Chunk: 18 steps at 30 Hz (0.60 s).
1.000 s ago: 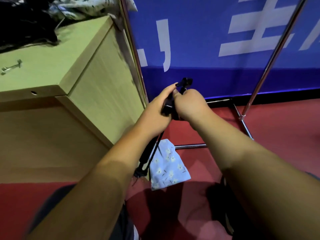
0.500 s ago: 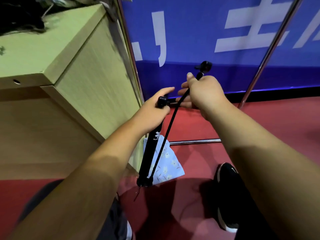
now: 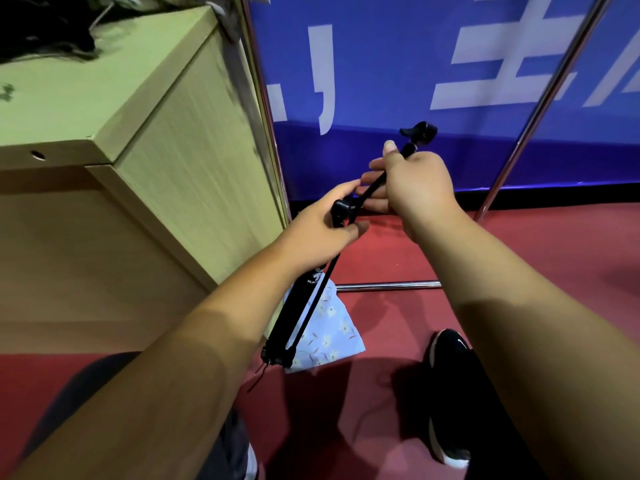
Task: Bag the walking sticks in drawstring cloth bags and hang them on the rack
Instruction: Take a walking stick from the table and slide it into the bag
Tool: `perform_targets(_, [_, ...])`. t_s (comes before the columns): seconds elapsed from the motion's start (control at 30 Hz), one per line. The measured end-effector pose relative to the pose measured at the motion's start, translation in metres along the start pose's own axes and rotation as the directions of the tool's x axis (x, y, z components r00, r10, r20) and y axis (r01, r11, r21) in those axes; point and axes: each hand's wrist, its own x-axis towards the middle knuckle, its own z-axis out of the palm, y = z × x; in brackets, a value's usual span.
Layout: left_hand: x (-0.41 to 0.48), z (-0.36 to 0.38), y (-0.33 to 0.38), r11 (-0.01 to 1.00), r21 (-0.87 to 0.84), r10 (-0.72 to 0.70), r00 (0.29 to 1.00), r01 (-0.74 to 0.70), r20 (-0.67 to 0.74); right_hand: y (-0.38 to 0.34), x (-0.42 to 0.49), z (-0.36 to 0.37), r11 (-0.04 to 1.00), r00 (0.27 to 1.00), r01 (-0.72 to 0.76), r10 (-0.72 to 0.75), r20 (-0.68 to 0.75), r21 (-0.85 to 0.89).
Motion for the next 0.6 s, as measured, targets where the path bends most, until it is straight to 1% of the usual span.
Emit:
perform_targets(0.07, [0.003,0.002,-0.004,1.0,-0.018,-0.008,1.0,0.008,-0.027,0.001,-0.001,0.001,1.0,1.0,-0.008,0.008,0.008,0.012])
perform_targets(0.17, [0.004,0.005,-0.009,0.998,0.0,-0.062,0.991,0.063,-0.119,0.002,-0.003,0.004,1.0,1.0,-0.009,0.009,0.022,0.011])
perform_targets(0.23, [0.004,0.006,-0.009,0.993,0.057,-0.093,0.982,0.104,-0.163,0.002,-0.004,0.006,1.0,1.0,-0.006,0.006,0.029,0.01])
perform_targets(0.3, [0.003,0.004,-0.01,0.988,0.095,-0.101,0.979,0.119,-0.176,0.002,-0.004,0.008,1.0,0.999,0.008,-0.007,0.04,-0.011])
perform_targets(0.4, [0.002,0.002,-0.016,0.984,0.138,-0.089,0.984,0.111,-0.154,0.003,-0.004,0.012,0.995,0.997,0.045,-0.039,0.064,-0.093])
perform_targets(0.5, [0.005,0.005,-0.025,0.993,0.085,-0.072,0.993,0.079,-0.09,0.005,-0.003,0.015,0.979,0.993,0.097,-0.084,0.082,-0.178])
perform_targets(0.6, [0.011,0.005,-0.035,0.996,0.041,-0.075,0.995,0.078,-0.061,0.004,-0.002,0.015,0.978,0.994,0.091,-0.077,0.081,-0.186])
